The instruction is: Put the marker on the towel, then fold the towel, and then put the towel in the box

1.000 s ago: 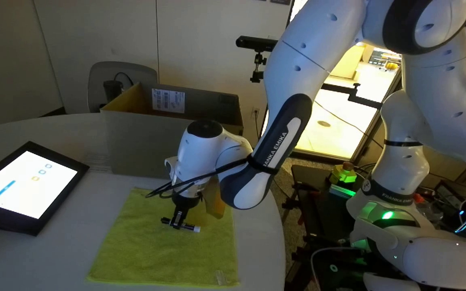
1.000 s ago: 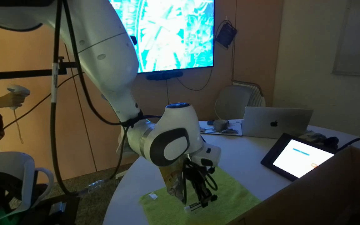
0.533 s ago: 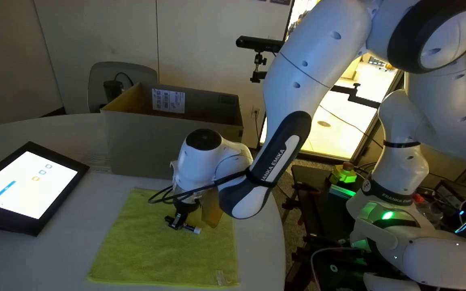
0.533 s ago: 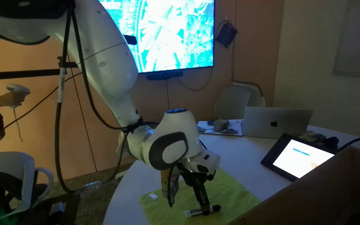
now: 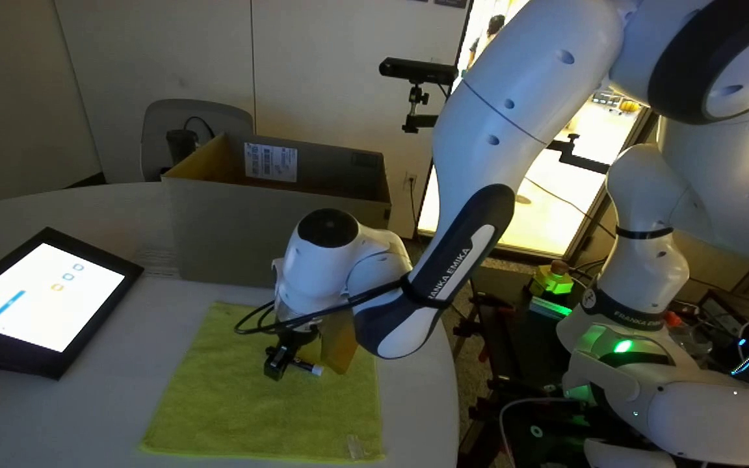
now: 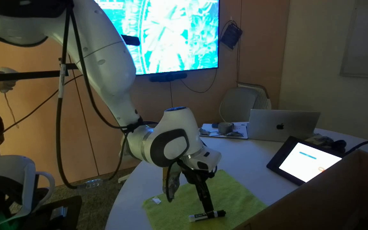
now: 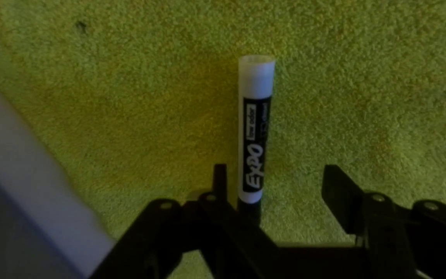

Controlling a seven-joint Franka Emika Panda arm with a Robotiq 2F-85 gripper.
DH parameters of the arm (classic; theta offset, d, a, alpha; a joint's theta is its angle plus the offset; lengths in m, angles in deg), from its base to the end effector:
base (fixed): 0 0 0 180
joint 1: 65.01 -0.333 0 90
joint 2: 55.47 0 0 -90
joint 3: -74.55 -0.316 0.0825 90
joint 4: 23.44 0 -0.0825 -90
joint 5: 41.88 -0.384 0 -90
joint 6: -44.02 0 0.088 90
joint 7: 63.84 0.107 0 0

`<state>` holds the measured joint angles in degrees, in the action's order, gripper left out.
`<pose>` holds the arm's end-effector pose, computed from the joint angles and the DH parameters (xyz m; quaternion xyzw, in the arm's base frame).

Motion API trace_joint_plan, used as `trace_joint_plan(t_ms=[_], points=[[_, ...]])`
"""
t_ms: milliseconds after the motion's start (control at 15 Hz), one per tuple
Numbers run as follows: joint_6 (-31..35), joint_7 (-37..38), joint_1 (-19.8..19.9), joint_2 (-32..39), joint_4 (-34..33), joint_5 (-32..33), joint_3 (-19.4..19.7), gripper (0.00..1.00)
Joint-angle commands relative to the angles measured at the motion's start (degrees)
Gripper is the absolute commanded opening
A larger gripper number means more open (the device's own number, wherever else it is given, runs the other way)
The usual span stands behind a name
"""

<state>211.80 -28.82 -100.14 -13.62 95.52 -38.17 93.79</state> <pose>0.5631 0.1604 0.1036 0.9866 -0.0857 0.1185 0.0725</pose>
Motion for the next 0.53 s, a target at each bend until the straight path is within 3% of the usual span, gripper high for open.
trace_joint_plan(t_ms=[0, 333, 467], points=[[-0.5, 2.8, -4.5, -3.2, 2.1, 0.5, 4.5, 0.97], [0.3, 6.2, -7.4, -7.0, 7.9, 0.1, 9.0, 1.0], [0.8, 5.8, -5.8, -9.4, 11.4, -0.3, 8.0, 1.0]])
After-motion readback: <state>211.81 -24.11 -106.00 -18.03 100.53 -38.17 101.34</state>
